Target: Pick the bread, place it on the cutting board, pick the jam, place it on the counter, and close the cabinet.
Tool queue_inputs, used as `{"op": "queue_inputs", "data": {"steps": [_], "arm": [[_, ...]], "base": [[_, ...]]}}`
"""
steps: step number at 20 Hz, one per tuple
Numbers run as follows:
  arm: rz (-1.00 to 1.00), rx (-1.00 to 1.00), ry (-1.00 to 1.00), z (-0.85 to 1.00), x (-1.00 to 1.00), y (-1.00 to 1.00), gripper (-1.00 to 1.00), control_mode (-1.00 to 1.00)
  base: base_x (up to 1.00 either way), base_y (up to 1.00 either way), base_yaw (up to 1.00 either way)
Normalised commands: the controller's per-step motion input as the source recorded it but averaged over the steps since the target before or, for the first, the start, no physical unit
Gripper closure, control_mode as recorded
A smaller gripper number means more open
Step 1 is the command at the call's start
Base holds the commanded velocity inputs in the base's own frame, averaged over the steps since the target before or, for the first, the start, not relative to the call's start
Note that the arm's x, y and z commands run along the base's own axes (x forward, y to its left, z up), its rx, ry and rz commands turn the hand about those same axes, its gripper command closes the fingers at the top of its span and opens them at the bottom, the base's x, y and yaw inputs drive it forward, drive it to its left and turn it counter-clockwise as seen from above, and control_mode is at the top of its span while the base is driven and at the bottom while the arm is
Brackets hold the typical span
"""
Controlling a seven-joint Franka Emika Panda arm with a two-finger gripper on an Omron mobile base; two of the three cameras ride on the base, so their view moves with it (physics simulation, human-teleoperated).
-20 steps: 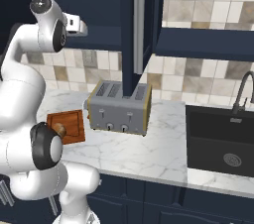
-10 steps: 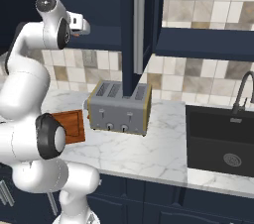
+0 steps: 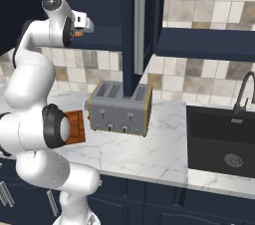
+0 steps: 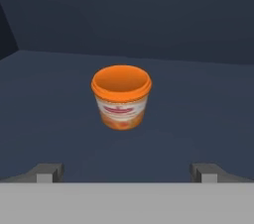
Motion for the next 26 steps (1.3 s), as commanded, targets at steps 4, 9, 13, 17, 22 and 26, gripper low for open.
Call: {"op": "queue_inputs", "data": {"steps": [4, 9, 13, 17, 22, 26], "arm": [[0.0, 0.0, 0.0, 0.0, 0.24, 0.0, -1.0, -1.0], [0.0, 0.0, 0.0, -0.03, 0.23, 0.07, -1.0, -1.0], [0.0, 0.0, 0.0, -0.07, 0.17, 0.06, -1.0, -1.0], [0.0, 0.0, 0.0, -0.08, 0.17, 0.05, -1.0, -1.0], [0.0, 0.0, 0.0, -0.05, 0.18, 0.04, -1.0, -1.0], [0.0, 0.0, 0.0, -0.02, 0.18, 0.03, -1.0, -1.0]], "base": [[0.0, 0.0, 0.0], [0.0, 0.0, 0.0], [0.0, 0.0, 0.0], [0.0, 0.0, 0.0], [0.0, 0.0, 0.0], [0.0, 0.0, 0.0]]}}
